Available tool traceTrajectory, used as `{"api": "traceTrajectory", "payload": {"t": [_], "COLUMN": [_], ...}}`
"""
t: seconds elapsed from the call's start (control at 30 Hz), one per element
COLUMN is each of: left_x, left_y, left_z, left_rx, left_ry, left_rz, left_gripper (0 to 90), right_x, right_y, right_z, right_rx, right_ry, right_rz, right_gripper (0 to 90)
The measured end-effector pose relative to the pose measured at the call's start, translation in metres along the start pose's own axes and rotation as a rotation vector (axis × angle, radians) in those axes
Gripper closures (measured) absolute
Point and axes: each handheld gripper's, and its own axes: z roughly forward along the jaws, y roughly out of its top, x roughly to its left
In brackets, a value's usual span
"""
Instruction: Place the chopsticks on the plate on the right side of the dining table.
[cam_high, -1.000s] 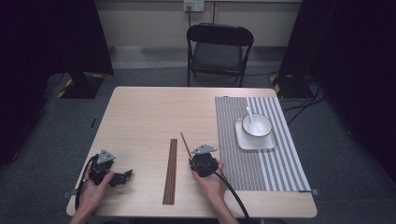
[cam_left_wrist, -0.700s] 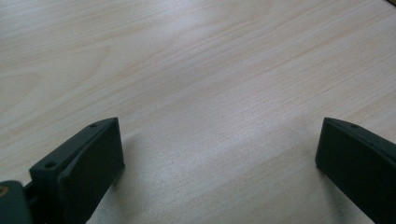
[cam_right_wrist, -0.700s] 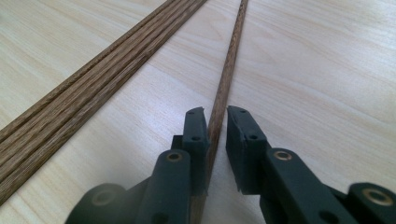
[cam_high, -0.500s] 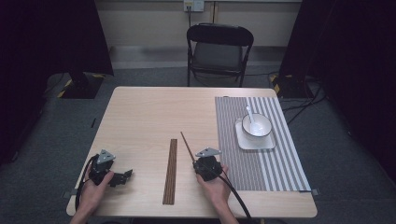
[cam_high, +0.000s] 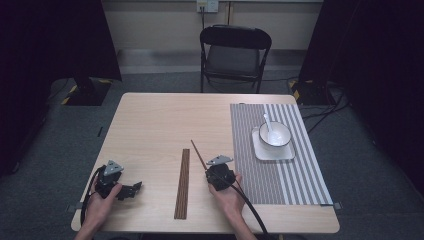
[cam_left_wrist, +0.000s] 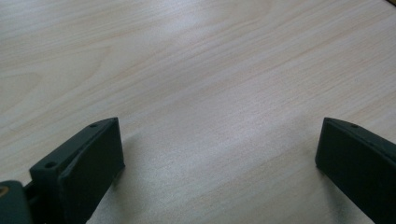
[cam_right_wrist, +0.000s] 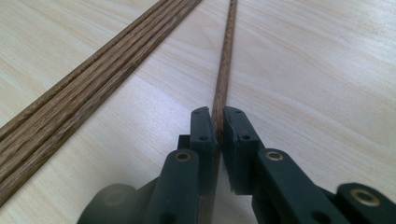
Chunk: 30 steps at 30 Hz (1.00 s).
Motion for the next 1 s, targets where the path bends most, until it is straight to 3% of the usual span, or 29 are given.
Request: {"api": "traceTrajectory", "payload": {"t": [0.7,1.0], "left_x": [0.0,-0.0003], "left_y": [0.0,0.0], "left_z": [0.0,0.0001], "left_rx": [0.0,-0.003], "left_ry": [0.0,0.001], "left_rz": [0.0,-0.004], "left_gripper": [0.4,0.4], "right_x": [-0.0006,-0.002], "right_y": [0.0001,0.0009], "right_z": [0.0014,-0.0018], "right_rx": [-0.012,-0.041], "right_ry": [0.008,0.019], "right_rz": [0.043,0.053], "right_gripper": [84.2,84.3]}}
